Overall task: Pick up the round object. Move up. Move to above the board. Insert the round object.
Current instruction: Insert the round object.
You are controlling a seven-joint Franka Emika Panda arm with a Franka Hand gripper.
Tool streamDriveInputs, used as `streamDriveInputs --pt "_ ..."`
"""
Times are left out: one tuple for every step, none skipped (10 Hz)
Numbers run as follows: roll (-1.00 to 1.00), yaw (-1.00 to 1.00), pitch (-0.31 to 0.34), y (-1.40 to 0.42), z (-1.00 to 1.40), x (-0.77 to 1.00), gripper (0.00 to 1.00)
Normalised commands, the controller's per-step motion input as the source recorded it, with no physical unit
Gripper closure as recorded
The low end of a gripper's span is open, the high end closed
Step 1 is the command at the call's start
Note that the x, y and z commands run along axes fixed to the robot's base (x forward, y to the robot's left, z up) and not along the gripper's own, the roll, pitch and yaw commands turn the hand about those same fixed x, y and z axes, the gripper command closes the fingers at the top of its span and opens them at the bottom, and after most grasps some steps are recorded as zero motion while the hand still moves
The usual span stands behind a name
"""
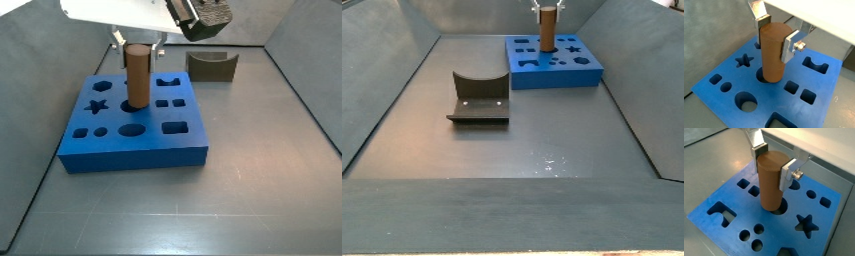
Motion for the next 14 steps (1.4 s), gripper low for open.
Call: streamDriveInputs --pt "0.09 0.00 0.000 -0.19 -0.34 -0.03 1.00" --pt "0.13 0.00 -0.134 -0.33 -0.42 -0.38 1.00" --pt "0.01 0.00 -0.234 -0.16 -0.29 -0.44 1.00" --pt "0.00 0.00 -0.023 -0.02 0.00 -0.01 1.00" --pt "-0.14 0.00 0.000 0.13 -0.06 0.02 1.00" --pt "-0.57 -0.08 0.000 0.41 -0.25 0.00 1.00" --pt "-0.36 -0.09 -0.037 0.15 -0.12 -0.03 1.00" --pt "-0.11 0.00 0.000 0.05 0.00 0.00 1.00" --pt "0.00 0.00 0.003 0.00 -0.01 -0.07 1.00" --pt "0.00 -0.13 -0.037 -0.25 -0.18 -0.63 1.00" --pt "0.00 -0.07 -0.023 -0.09 0.00 -0.22 1.00" --pt "0.00 0.00 0.000 0.00 0.00 -0.03 1.00" --pt "0.00 0.00 0.000 0.00 0.00 -0.04 1.00" --pt "-0.01 -0.03 0.000 0.00 -0.26 0.05 1.00"
